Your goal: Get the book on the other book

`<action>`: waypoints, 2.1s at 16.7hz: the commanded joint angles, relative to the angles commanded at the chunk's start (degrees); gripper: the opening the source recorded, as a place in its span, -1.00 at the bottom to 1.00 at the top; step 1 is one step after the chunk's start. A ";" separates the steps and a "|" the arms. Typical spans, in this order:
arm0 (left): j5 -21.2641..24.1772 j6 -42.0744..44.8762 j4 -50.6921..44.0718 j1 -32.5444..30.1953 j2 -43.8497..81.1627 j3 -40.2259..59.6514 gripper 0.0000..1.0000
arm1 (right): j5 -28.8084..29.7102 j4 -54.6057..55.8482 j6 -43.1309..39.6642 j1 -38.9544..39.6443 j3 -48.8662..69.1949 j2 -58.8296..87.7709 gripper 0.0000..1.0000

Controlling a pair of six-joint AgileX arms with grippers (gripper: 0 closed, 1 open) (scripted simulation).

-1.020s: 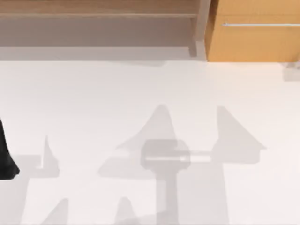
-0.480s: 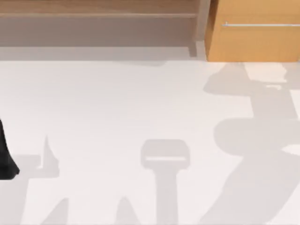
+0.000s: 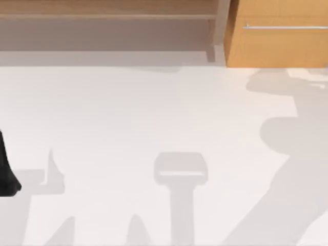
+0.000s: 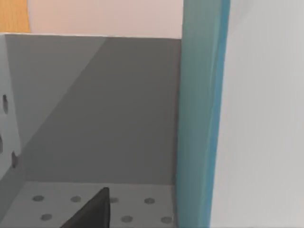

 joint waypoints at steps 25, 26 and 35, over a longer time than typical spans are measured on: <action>0.00 0.00 0.00 0.00 0.00 0.00 1.00 | 1.57 -3.02 -0.05 1.49 8.67 5.69 -0.66; 0.00 0.00 0.00 0.00 0.00 0.00 1.00 | 1.57 -3.02 -0.05 1.49 8.67 5.69 -0.81; 0.00 0.00 0.00 0.00 0.00 0.00 1.00 | 1.57 -3.02 -0.05 1.49 8.67 5.69 -1.00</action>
